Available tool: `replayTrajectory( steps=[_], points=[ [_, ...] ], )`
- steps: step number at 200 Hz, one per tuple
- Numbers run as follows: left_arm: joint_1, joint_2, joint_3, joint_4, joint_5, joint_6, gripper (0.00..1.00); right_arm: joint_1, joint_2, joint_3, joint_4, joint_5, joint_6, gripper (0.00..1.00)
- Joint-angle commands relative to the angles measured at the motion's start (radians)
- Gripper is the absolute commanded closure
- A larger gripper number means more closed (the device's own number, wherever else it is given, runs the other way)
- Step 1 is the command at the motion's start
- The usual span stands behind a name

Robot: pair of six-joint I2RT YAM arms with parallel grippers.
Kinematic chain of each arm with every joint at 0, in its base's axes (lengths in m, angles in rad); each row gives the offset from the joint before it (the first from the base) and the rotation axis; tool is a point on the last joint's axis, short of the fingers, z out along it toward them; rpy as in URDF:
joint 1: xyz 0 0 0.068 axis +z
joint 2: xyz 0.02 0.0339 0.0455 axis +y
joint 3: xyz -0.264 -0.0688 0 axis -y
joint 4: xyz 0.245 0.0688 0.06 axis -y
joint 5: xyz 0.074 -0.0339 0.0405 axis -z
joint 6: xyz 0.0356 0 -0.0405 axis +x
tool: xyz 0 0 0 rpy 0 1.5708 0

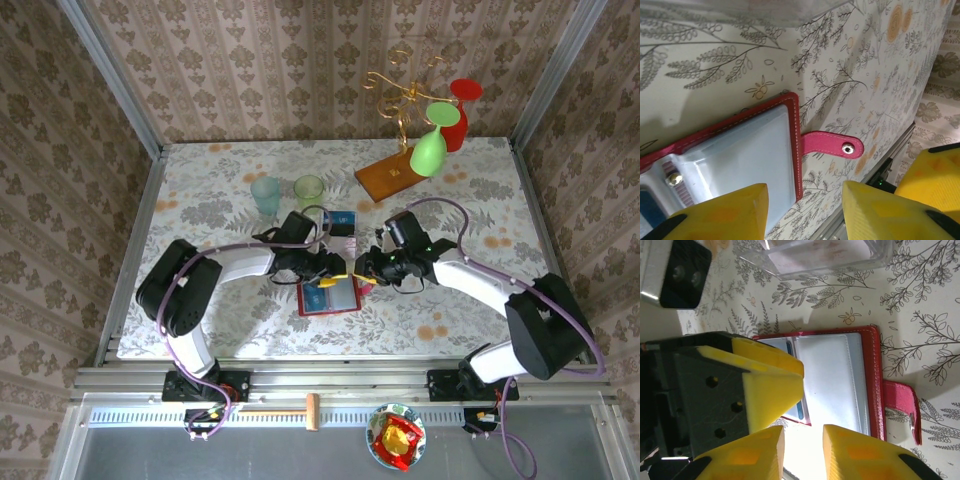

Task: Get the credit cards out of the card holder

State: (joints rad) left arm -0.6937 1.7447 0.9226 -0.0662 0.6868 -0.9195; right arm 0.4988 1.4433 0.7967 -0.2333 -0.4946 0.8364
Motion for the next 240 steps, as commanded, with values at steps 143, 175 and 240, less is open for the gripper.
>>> replayTrajectory(
  steps=[143, 175, 240],
  points=[
    [0.112, -0.239, -0.210, -0.052, -0.036, 0.056, 0.63, 0.159, 0.339, 0.159, 0.105, -0.073, 0.057, 0.81],
    [0.118, -0.251, -0.229, -0.054, -0.036, 0.057, 0.63, 0.158, 0.373, 0.179, -0.002, 0.002, 0.007, 0.81],
    [0.120, -0.264, -0.237, -0.166, -0.126, 0.108, 0.68, 0.158, 0.353, 0.204, 0.043, -0.055, 0.043, 0.81]
  ],
)
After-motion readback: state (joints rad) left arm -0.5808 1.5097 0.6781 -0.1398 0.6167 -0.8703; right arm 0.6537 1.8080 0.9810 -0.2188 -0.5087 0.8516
